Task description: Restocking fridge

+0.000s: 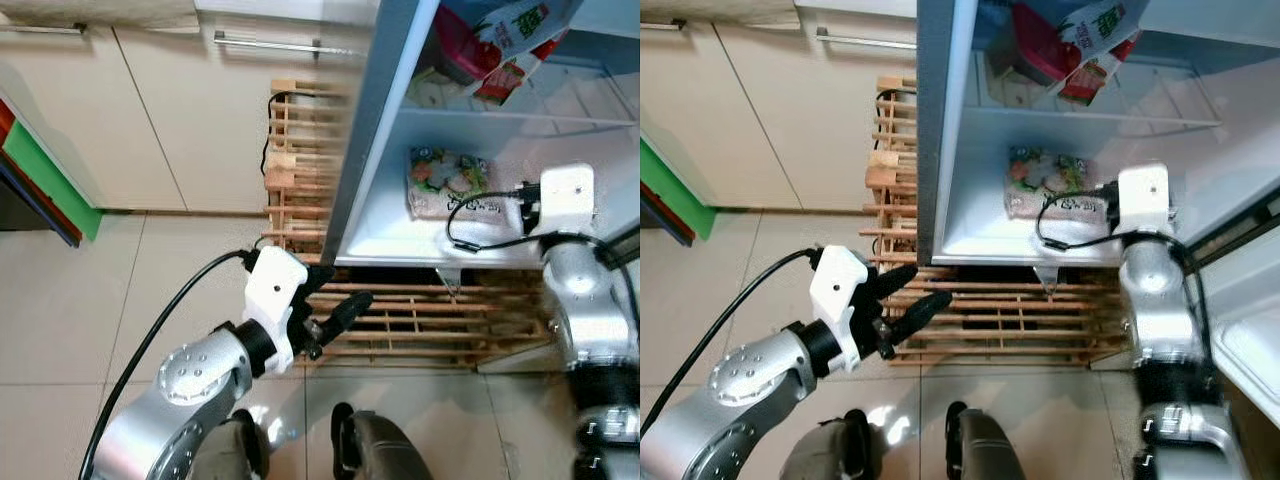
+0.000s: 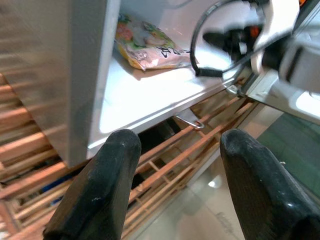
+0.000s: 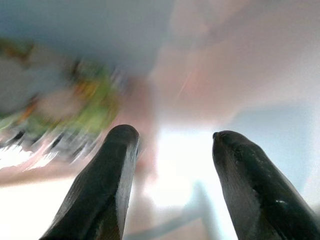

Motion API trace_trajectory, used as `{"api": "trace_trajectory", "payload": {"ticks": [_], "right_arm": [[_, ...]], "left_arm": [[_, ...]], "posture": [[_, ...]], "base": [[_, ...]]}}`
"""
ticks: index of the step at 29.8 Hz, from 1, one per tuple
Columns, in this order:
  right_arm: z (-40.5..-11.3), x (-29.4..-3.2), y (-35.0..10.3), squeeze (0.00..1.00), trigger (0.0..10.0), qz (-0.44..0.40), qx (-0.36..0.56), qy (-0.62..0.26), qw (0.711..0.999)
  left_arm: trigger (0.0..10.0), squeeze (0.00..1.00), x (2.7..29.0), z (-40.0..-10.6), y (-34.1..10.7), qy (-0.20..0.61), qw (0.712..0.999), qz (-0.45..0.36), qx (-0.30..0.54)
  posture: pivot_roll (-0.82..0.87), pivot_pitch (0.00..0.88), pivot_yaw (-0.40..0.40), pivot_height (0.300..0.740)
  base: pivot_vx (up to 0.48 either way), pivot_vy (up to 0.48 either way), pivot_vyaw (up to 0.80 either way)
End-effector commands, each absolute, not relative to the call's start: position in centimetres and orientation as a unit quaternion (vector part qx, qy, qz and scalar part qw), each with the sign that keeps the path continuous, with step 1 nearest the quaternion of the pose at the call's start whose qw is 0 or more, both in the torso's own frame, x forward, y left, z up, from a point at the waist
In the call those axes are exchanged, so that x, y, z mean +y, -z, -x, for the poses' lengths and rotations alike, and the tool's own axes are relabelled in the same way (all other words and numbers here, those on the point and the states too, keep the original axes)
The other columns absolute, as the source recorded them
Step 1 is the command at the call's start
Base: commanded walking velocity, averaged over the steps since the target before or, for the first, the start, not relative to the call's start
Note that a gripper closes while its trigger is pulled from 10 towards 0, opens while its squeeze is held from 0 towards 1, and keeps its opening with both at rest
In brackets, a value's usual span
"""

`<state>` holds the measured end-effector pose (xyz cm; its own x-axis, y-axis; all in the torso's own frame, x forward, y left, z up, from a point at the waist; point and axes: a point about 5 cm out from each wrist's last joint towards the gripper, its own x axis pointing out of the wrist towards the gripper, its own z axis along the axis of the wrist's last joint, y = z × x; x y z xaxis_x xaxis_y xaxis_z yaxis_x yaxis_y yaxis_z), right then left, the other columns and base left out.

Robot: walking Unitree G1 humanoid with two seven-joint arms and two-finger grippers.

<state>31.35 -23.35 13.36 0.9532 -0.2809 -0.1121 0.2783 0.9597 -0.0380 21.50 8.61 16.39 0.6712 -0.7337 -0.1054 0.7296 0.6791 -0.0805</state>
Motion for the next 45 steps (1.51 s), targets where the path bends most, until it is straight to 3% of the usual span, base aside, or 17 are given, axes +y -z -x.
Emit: {"api": "trace_trajectory", "payload": {"ticks": [1,9,23,28,45], "right_arm": [[-30.8,-23.9,-13.5,0.0,10.0,-0.023,0.062,0.162,0.985],[-31.4,-22.9,-12.6,0.0,10.0,-0.024,0.074,0.143,0.987],[-33.7,-22.3,-11.5,0.0,10.0,-0.041,0.122,0.124,0.984],[-34.6,-23.4,-11.7,0.0,10.0,0.004,0.123,0.136,0.983],[-37.2,-24.8,-13.4,0.0,10.0,-0.001,0.077,0.134,0.988]], "left_arm": [[10.0,0.0,8.4,-21.6,-16.6,0.415,0.908,0.024,0.057],[10.0,0.0,8.0,-22.6,-17.1,0.436,0.899,0.02,0.048],[10.0,0.0,6.9,-22.2,-16.8,0.476,0.877,0.022,0.055],[10.0,0.0,7.1,-22.1,-16.8,0.475,0.878,0.025,0.057],[10.0,0.0,7.2,-22.8,-16.9,0.477,0.876,0.038,0.06]], "posture": [[-0.13,0.22,-0.027,0.74],[-0.13,0.202,0.023,0.74],[-0.1,0.212,0.026,0.74],[-0.08,0.216,0.034,0.74],[-0.09,0.201,0.044,0.74]], "base": [[0.0,0.0,0.0],[0.0,0.0,0.0],[0.0,0.0,0.0],[0.0,0.0,0.0],[0.0,0.0,0.0]]}}
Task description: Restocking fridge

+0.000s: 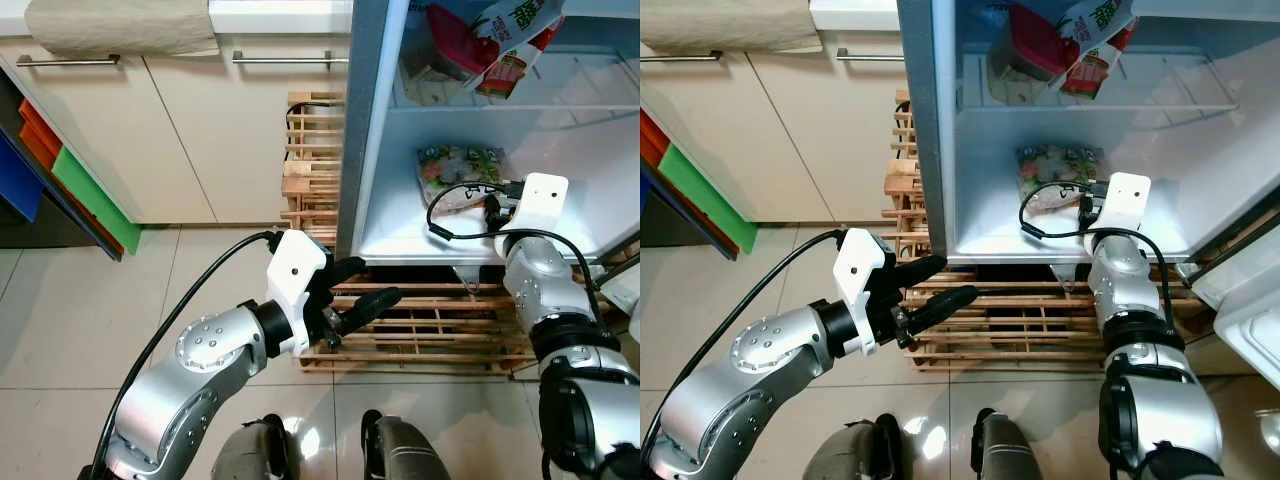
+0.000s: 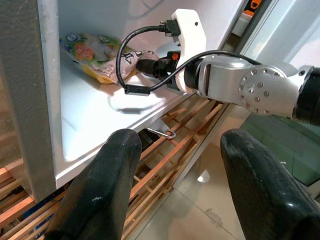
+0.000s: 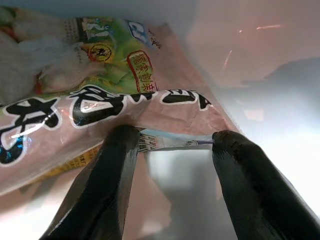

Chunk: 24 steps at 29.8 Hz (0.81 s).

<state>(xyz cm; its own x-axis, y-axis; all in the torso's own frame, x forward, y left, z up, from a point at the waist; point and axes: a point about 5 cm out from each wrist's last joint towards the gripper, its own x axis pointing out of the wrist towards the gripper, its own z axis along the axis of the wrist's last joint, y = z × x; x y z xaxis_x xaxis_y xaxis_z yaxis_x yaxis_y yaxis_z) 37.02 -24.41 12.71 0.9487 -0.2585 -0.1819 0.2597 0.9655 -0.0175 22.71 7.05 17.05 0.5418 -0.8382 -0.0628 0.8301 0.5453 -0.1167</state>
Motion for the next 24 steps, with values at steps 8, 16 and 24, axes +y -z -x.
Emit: {"api": "trace_trajectory", "payload": {"ticks": [8,16,24], "right_arm": [[-35.6,-24.8,-11.0,0.0,10.0,-0.007,0.107,0.142,0.984],[-32.0,-23.8,-10.5,0.0,10.0,0.021,0.077,0.138,0.987],[-26.3,-22.1,-13.3,0.0,10.0,0.078,-0.047,0.105,0.99]], "left_arm": [[10.0,0.0,7.1,-23.1,-16.2,0.477,0.876,0.031,0.065],[10.0,0.0,6.8,-25.2,-15.0,0.461,0.885,0.025,0.062],[10.0,0.0,9.8,-27.3,-15.1,0.303,0.949,0.086,0.025]], "posture": [[-0.13,0.139,0.001,0.74],[-0.18,0.033,-0.015,0.74],[-0.18,0.0,0.009,0.74]], "base": [[0.0,0.0,0.0],[0.0,0.0,0.0],[0.0,0.0,0.0]]}}
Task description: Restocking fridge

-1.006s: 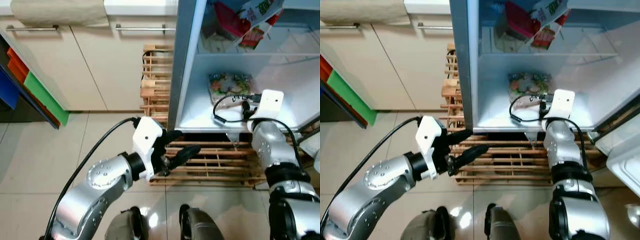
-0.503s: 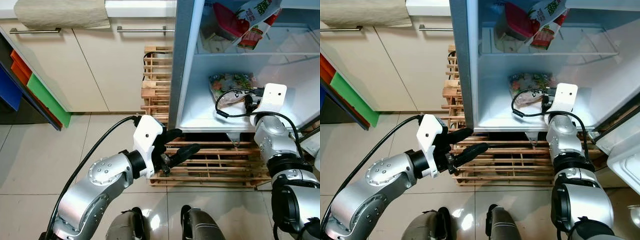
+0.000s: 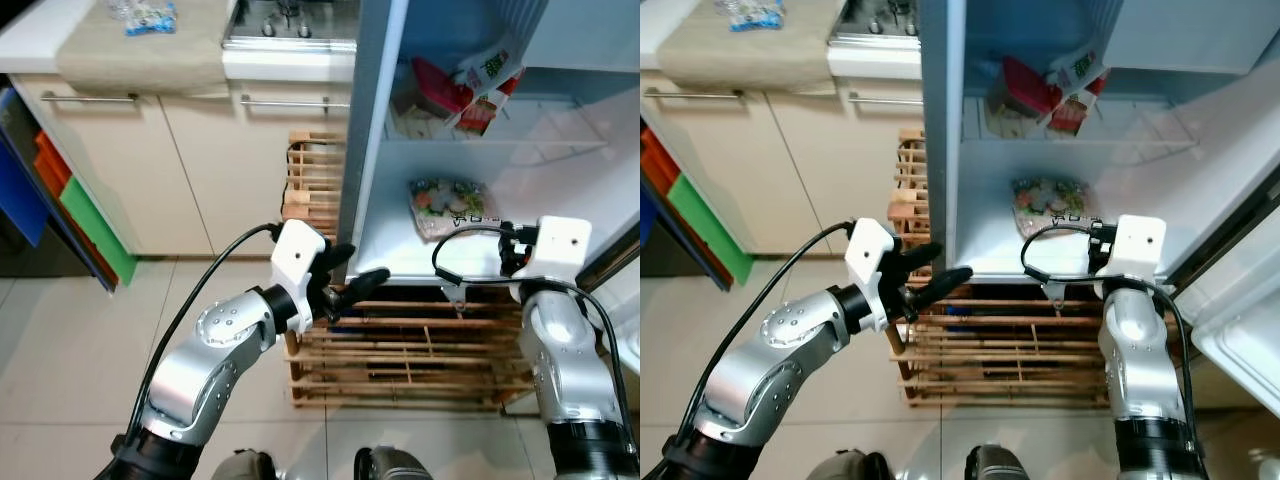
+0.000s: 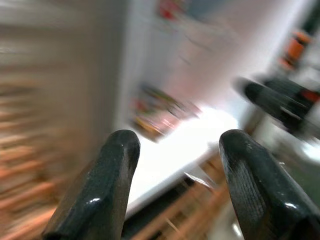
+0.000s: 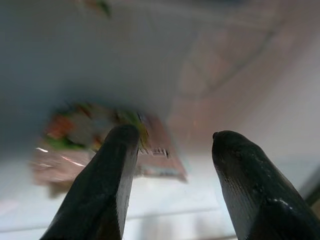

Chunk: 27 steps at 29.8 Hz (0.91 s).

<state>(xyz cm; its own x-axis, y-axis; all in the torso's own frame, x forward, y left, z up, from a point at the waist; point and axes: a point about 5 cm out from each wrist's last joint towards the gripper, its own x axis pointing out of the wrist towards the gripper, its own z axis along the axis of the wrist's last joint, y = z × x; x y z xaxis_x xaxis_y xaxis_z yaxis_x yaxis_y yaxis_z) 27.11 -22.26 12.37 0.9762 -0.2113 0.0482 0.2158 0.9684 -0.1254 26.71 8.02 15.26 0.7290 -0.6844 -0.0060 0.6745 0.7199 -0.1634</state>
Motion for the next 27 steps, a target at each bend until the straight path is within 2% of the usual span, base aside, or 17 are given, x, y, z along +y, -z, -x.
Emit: {"api": "trace_trajectory", "payload": {"ticks": [1,4,6,10,13,16,21,27], "right_arm": [[-26.3,-22.1,-13.3,0.0,10.0,0.078,-0.047,0.105,0.99],[-23.9,-22.3,-12.9,0.0,10.0,0.086,-0.057,0.106,0.989],[-23.7,-22.1,-12.9,0.0,10.0,0.085,-0.062,0.097,0.99],[-23.1,-22.2,-11.8,0.0,10.0,0.093,-0.059,0.089,0.99],[-21.6,-23.0,-10.2,0.0,10.0,0.109,-0.03,0.094,0.989],[-21.1,-23.5,-9.6,0.0,10.0,0.113,-0.014,0.097,0.989],[-22.3,-23.7,-9.9,0.0,10.0,0.109,-0.018,0.097,0.989],[-23.5,-23.3,-10.0,0.0,10.0,0.1,-0.025,0.093,0.99]], "left_arm": [[10.0,0.0,9.8,-27.3,-15.1,0.303,0.949,0.086,0.025],[10.0,0.0,12.2,-27.1,-15.0,0.21,0.976,0.047,-0.015],[10.0,0.0,12.5,-27.2,-14.9,0.197,0.98,0.036,-0.024],[10.0,0.0,14.2,-27.5,-14.2,0.105,0.994,0.009,-0.039],[10.0,0.0,16.8,-25.4,-11.8,0.069,0.997,-0.034,-0.016],[10.0,0.0,16.9,-25.1,-12.1,0.061,0.998,-0.02,-0.02],[10.0,0.0,15.6,-26.5,-13.5,0.065,0.996,-0.007,-0.053],[10.0,0.0,14.7,-27.4,-13.9,0.071,0.995,-0.003,-0.063]], "posture": [[-0.18,0.0,0.009,0.74],[-0.16,0.0,0.021,0.74],[-0.16,0.0,0.022,0.74],[-0.16,0.0,0.009,0.74],[-0.15,0.0,-0.004,0.74],[-0.15,0.0,-0.01,0.74],[-0.16,0.0,-0.006,0.74],[-0.17,0.0,0.0,0.74]], "base": [[0.0,0.0,0.0],[0.0,0.0,0.0],[0.0,0.0,0.0],[0.0,0.0,0.0],[0.0,0.0,0.0],[0.0,0.0,0.0],[0.0,0.0,0.0],[-0.296,0.0,0.0]]}}
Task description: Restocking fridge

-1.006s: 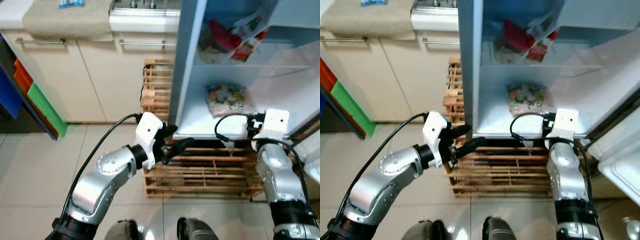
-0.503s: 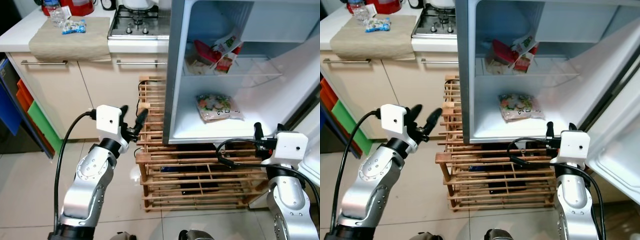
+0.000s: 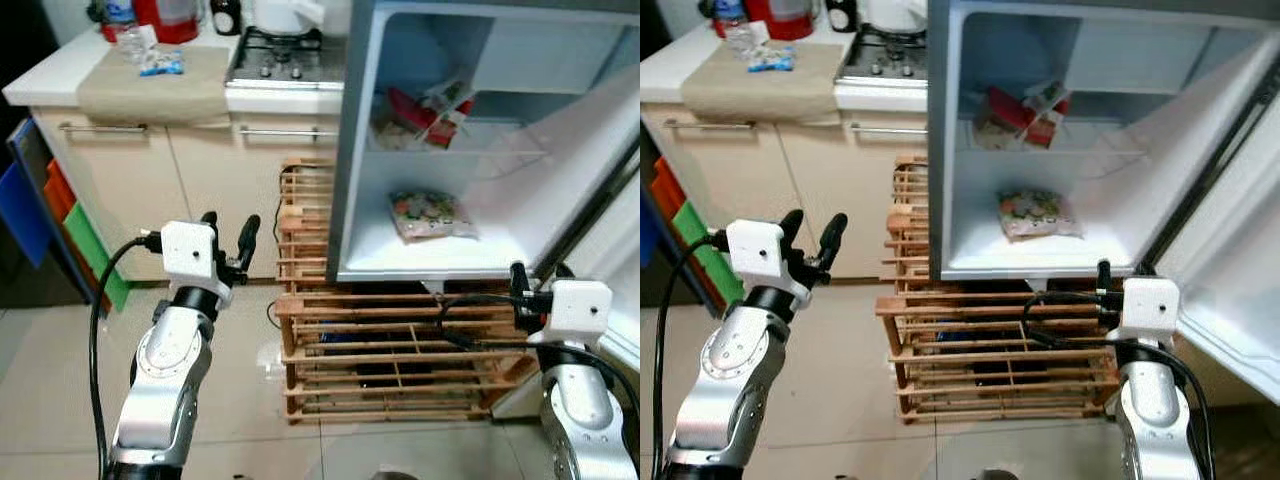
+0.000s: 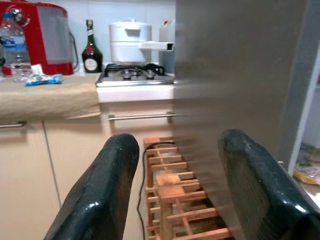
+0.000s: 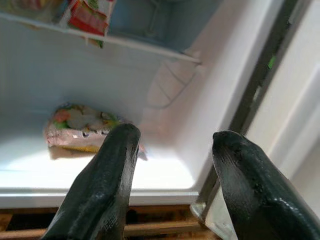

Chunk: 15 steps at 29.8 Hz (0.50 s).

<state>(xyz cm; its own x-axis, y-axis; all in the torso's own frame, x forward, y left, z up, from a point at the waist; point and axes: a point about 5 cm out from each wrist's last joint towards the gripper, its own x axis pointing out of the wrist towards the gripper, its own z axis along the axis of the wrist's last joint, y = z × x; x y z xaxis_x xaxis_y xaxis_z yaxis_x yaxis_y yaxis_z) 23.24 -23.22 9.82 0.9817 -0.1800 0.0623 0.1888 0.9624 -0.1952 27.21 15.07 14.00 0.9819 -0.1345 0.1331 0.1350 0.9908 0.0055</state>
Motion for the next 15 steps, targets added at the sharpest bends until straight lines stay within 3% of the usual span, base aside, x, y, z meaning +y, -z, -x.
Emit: {"api": "trace_trajectory", "payload": {"ticks": [1,4,10,15], "right_arm": [[-23.6,-23.1,-9.9,0.0,10.0,0.099,-0.024,0.088,0.991],[-23.8,-23.0,-9.9,0.0,10.0,0.1,-0.024,0.08,0.991],[-24.3,-23.7,-9.7,0.0,10.0,0.096,-0.013,0.083,0.992],[-24.4,-23.9,-9.5,0.0,10.0,0.097,-0.007,0.084,0.992]], "left_arm": [[10.0,0.0,14.5,-27.4,-14.0,0.074,0.995,-0.001,-0.064],[10.0,0.0,14.3,-27.5,-14.0,0.076,0.995,0.002,-0.064],[10.0,0.0,13.5,-28.2,-14.0,0.075,0.995,0.009,-0.065],[10.0,0.0,13.1,-28.6,-14.4,0.084,0.994,0.021,-0.07]], "posture": [[-0.17,0.0,0.001,0.74],[-0.17,0.0,-0.001,0.74],[-0.18,0.0,-0.014,0.74],[-0.18,0.0,-0.009,0.74]], "base": [[-0.322,0.0,0.0],[-0.319,0.0,0.0],[-0.323,-0.246,0.0],[0.0,0.0,0.0]]}}
